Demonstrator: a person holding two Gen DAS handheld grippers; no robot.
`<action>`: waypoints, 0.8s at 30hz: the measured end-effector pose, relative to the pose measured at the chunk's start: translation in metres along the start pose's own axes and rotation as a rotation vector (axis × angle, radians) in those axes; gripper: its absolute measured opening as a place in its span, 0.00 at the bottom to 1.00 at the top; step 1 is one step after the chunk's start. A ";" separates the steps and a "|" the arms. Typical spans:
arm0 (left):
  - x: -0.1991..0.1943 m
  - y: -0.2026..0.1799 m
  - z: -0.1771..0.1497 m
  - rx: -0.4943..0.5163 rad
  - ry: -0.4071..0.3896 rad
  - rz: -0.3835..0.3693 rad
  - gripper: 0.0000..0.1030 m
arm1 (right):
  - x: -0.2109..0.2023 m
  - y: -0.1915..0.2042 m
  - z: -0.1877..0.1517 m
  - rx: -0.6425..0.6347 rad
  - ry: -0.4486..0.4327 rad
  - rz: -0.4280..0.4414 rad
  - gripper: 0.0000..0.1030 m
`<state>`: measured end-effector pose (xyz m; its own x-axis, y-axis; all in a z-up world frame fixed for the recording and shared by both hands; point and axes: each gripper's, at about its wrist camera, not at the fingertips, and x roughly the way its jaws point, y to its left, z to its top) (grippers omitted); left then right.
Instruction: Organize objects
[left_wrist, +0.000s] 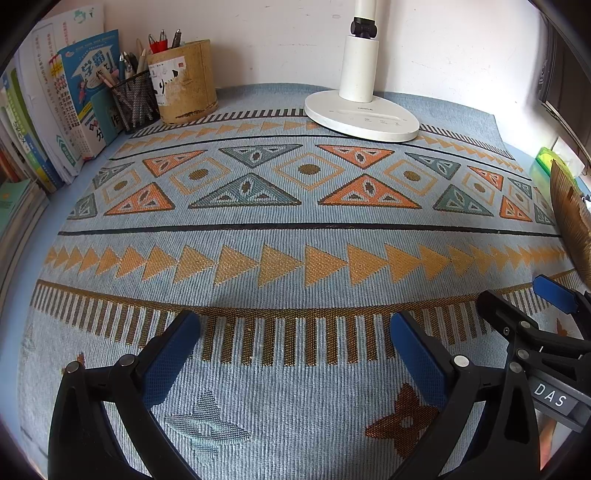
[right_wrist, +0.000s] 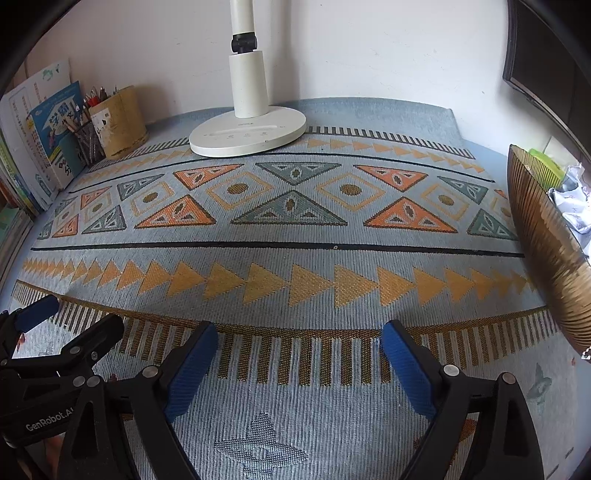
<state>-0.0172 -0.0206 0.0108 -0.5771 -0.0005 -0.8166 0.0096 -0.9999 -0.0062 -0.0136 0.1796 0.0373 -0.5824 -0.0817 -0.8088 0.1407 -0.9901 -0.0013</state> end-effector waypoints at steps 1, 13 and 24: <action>0.000 0.001 0.000 -0.003 0.000 0.003 1.00 | 0.001 0.000 0.000 0.004 0.003 -0.004 0.91; 0.002 0.003 -0.001 -0.032 -0.012 0.028 1.00 | 0.000 -0.001 -0.003 0.031 0.036 -0.029 1.00; 0.003 0.003 0.000 -0.034 -0.012 0.027 1.00 | -0.003 0.001 -0.007 0.032 -0.002 -0.035 1.00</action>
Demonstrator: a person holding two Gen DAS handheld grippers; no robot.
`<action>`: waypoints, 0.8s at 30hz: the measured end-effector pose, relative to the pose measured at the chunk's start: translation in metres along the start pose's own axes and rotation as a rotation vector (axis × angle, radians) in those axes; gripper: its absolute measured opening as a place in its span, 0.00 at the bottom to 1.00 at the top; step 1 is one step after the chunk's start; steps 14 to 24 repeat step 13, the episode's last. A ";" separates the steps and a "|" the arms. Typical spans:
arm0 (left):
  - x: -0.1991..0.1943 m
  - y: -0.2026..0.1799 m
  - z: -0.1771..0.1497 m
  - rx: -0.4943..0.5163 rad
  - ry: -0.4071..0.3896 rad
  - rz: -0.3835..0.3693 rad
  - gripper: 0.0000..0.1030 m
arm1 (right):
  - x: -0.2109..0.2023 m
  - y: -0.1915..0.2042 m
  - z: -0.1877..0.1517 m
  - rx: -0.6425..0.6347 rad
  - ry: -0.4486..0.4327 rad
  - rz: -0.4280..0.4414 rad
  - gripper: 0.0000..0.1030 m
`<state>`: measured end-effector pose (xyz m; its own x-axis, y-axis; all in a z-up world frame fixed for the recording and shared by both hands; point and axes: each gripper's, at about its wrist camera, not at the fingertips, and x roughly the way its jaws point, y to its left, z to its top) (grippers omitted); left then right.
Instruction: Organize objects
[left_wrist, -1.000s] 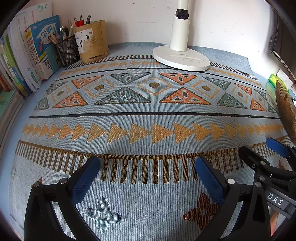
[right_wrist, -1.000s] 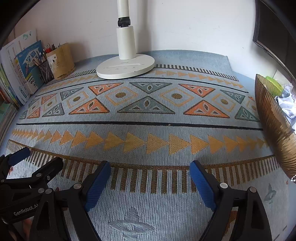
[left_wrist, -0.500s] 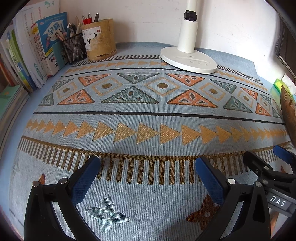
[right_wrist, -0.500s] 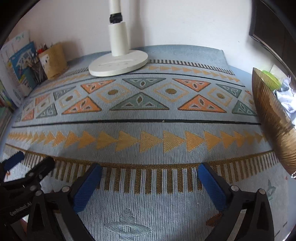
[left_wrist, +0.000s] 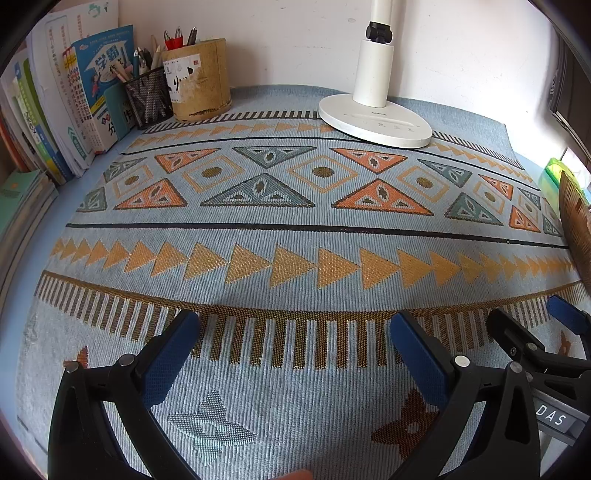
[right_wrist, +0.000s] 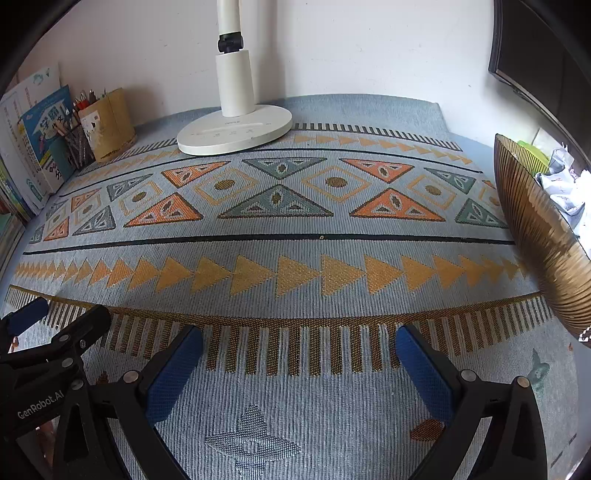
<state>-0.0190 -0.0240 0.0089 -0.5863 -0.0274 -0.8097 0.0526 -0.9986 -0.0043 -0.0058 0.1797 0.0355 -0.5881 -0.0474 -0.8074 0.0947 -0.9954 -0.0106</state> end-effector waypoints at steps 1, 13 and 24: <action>0.001 0.000 0.000 -0.001 0.000 0.001 1.00 | 0.000 0.000 0.000 0.000 0.000 0.000 1.00; 0.001 -0.001 -0.001 -0.001 -0.001 0.001 1.00 | 0.000 0.000 0.000 0.000 0.000 0.000 1.00; 0.001 -0.001 -0.001 -0.001 -0.001 0.001 1.00 | 0.000 0.000 0.000 0.000 0.000 0.000 1.00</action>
